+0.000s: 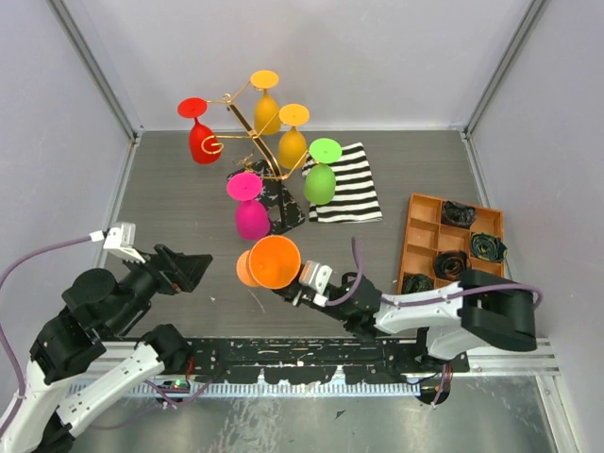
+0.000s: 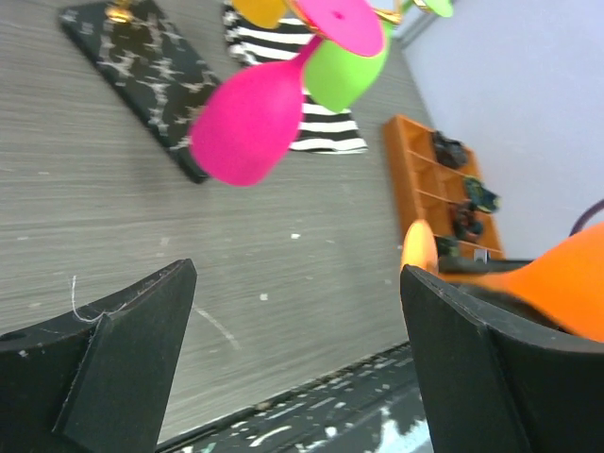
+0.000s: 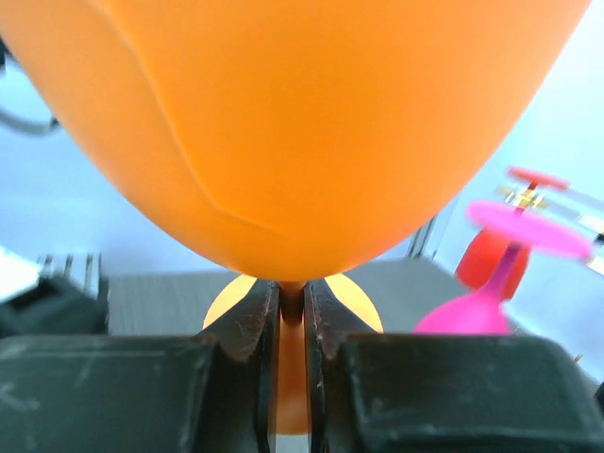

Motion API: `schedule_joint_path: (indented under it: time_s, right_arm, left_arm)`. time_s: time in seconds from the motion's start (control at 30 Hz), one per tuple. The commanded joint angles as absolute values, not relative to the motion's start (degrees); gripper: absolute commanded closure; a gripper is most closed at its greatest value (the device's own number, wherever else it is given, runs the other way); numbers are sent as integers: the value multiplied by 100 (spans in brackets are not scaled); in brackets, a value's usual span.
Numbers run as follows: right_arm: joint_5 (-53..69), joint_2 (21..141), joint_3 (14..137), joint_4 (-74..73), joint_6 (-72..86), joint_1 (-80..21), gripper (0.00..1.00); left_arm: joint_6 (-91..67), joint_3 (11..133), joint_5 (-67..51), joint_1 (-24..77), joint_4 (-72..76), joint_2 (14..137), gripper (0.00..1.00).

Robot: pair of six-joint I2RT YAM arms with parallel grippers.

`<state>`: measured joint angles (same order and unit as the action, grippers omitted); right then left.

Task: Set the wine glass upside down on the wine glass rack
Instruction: Pick up the wine glass at the center of the board, then turn the wine glass upside down at the wine rack.

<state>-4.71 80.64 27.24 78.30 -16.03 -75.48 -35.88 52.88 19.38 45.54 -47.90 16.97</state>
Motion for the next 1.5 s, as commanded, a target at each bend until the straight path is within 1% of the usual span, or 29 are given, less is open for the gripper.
schedule_joint_path:
  time_s: [0.0,0.1,0.17,0.3,0.37,0.47,0.5,0.6,0.67,0.7,0.9,1.03,1.13,1.23,1.37,1.47]
  right_arm:
    - [-863,7452,3454,7250,-1978,-7585,99]
    - [-1101,7337,3810,6959,-2083,-7586,99]
    - [-1506,7322,3996,6850,-2134,-7581,99]
    - [-1870,7363,4187,6838,-2328,-7587,99]
    - [-1872,7363,4230,6848,-2386,-7585,99]
    - [-1842,7405,4307,6802,-2496,-7586,99]
    - [-1849,7433,4333,6802,-2538,-7589,99]
    - [-1861,7457,4276,7001,-2575,-7586,99]
    - [-1899,7449,4195,7231,-2577,-7585,99]
    - [-1936,7445,4166,7325,-2572,-7585,99]
    - [-2003,7432,4047,7717,-2585,-7585,98]
    - [-1784,7431,4016,7732,-2520,-7585,98]
    - [-1647,7470,3991,7820,-2449,-7585,97]
    - [-1565,7477,3937,7989,-2402,-7583,97]
    - [-1472,7499,3906,8155,-2350,-7587,97]
    - [-1397,7551,3965,8096,-2323,-7585,97]
  left_arm:
    - [-4369,5011,952,4570,-3546,1776,6]
    - [-4686,4833,580,4564,-2852,2032,7]
    - [-4914,4636,476,4570,-2244,2136,7]
    - [-5437,4068,637,4564,-707,2191,8]
    - [-5542,4007,694,4569,-385,2336,10]
    - [-5595,4059,580,4567,-111,2622,12]
    - [-5617,4060,542,4570,-31,2707,14]
    - [-5671,4061,490,4568,95,2902,26]
    - [-5721,4033,471,4564,162,2957,36]
    - [-5747,4009,466,4563,214,2969,39]
    - [-5833,3926,527,4569,354,2973,46]
    - [-5898,3873,563,4569,446,2986,55]
    - [-5962,3833,535,4569,566,3059,60]
    - [-5996,3832,496,4566,612,3123,69]
    - [-6017,3838,468,4569,640,3153,71]
    - [-6014,3858,429,4570,642,3181,68]
